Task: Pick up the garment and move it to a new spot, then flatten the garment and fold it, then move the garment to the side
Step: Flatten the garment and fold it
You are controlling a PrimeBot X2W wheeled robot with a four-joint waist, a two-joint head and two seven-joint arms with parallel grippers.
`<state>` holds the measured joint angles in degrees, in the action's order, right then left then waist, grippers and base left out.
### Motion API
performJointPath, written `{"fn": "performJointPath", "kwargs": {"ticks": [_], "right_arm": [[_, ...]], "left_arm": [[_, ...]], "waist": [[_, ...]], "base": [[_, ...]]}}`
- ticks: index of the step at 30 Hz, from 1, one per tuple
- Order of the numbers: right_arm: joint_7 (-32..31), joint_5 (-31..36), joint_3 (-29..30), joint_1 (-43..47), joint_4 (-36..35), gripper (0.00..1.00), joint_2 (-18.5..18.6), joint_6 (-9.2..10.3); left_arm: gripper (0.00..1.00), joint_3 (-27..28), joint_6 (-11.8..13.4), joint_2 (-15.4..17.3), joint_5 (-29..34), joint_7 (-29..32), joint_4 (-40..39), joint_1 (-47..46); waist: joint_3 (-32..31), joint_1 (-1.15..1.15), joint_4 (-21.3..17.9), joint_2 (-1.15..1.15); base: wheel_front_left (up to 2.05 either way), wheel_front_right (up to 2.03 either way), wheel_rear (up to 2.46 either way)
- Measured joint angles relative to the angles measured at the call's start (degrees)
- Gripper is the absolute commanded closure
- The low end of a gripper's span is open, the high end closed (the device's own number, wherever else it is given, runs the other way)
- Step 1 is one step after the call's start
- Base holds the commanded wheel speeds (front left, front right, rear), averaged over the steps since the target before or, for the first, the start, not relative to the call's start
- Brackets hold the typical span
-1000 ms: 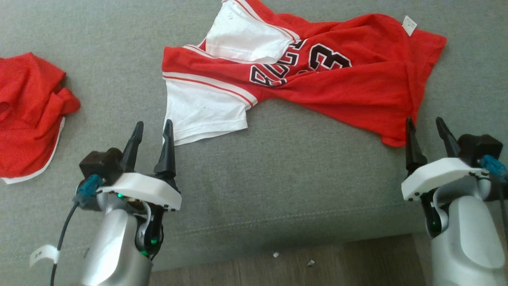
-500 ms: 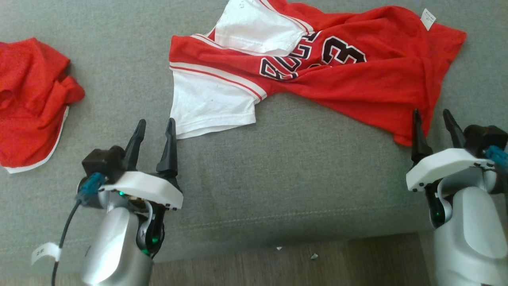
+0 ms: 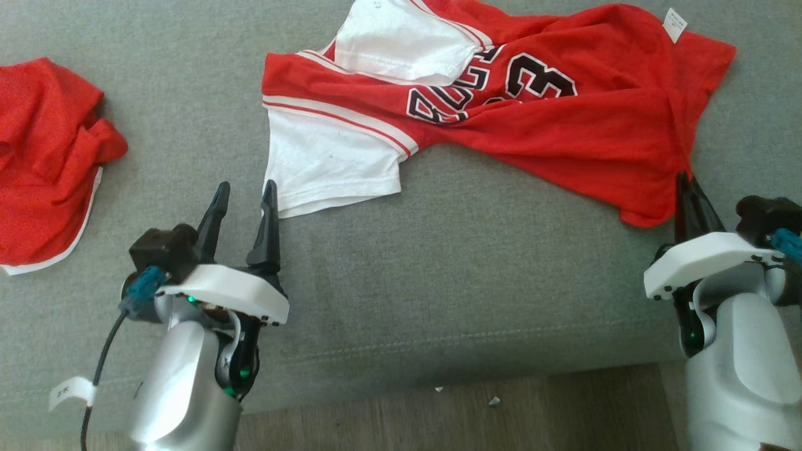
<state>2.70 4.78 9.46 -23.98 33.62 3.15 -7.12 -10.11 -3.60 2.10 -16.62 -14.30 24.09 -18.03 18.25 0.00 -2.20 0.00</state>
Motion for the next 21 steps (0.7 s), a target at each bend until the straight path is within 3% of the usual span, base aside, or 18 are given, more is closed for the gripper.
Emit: {"fn": "performJointPath", "kwargs": {"ticks": [11, 21], "right_arm": [[1.04, -2.85, -2.56, -0.04, -2.41, 1.0, 0.0, 0.0], [0.46, -4.68, -5.15, -0.02, -4.64, 1.0, -0.01, 0.0]], "left_arm": [[0.0, 0.76, -0.51, 0.0, 0.43, 0.0, 4.09, 0.0], [0.0, 0.97, 2.05, 0.57, 1.07, 3.25, 12.44, -4.94]], "waist": [[-0.97, 0.0, -1.46, 0.0], [-0.38, 0.0, -3.33, 0.0]], "base": [[0.0, 0.0, 0.0], [0.0, 0.0, 0.0]]}}
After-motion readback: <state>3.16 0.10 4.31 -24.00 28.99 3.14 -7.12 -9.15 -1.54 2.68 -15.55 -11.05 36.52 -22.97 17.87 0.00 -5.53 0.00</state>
